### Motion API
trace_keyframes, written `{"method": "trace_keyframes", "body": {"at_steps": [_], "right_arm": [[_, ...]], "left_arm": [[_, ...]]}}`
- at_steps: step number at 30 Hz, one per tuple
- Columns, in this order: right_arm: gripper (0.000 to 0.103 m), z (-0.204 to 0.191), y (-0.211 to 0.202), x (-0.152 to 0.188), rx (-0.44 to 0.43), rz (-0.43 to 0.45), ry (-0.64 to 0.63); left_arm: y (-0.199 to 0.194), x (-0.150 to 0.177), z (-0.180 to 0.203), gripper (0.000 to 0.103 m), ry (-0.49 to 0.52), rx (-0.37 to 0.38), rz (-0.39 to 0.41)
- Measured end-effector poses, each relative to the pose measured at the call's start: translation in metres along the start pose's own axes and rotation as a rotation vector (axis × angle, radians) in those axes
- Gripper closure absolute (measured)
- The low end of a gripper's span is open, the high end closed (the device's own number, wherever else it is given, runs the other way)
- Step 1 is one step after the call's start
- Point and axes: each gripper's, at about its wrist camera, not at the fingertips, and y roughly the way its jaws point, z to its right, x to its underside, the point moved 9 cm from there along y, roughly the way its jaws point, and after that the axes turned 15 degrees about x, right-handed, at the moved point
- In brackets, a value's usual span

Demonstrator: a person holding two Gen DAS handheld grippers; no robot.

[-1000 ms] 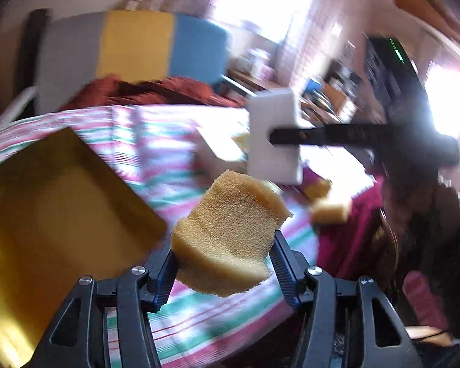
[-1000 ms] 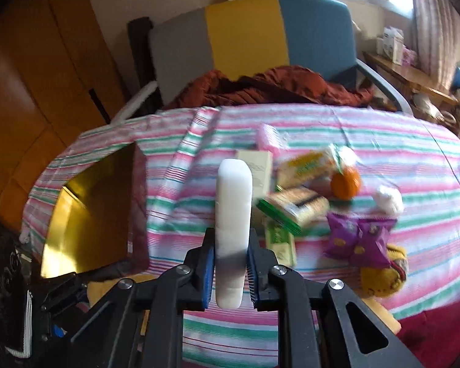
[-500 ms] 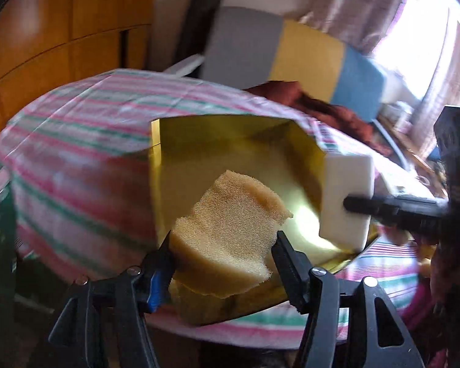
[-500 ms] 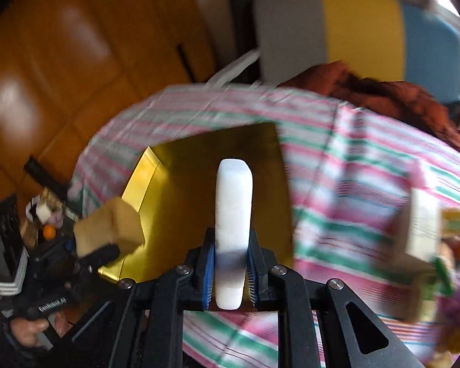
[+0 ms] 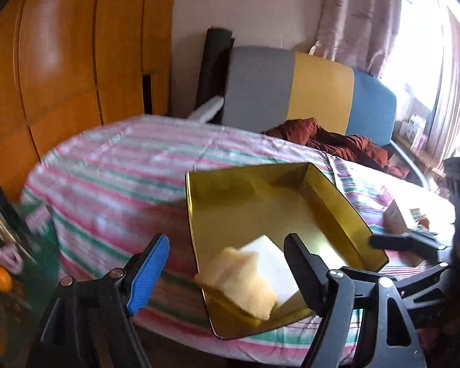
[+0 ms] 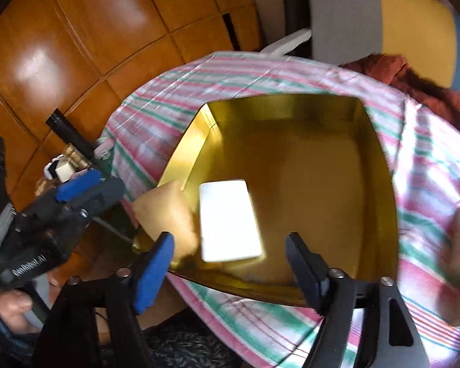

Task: Organize objects
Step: 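Grasp yellow sponge with left gripper while right gripper grasps white eraser, place both in tray, then open both grippers over the tray and return toward the items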

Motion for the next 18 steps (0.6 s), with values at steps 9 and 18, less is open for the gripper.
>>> {"method": "trace_keyframes", "body": {"at_steps": [9, 18], "right_arm": [[0.000, 0.030, -0.025, -0.005, 0.151, 0.131, 0.005], [0.000, 0.058, -0.038, -0.003, 0.234, 0.193, 0.052]], "left_arm": [[0.002, -0.007, 0.021, 0.024, 0.078, -0.066, -0.018], [0.003, -0.009, 0.048, 0.024, 0.168, -0.079, -0.025]]}}
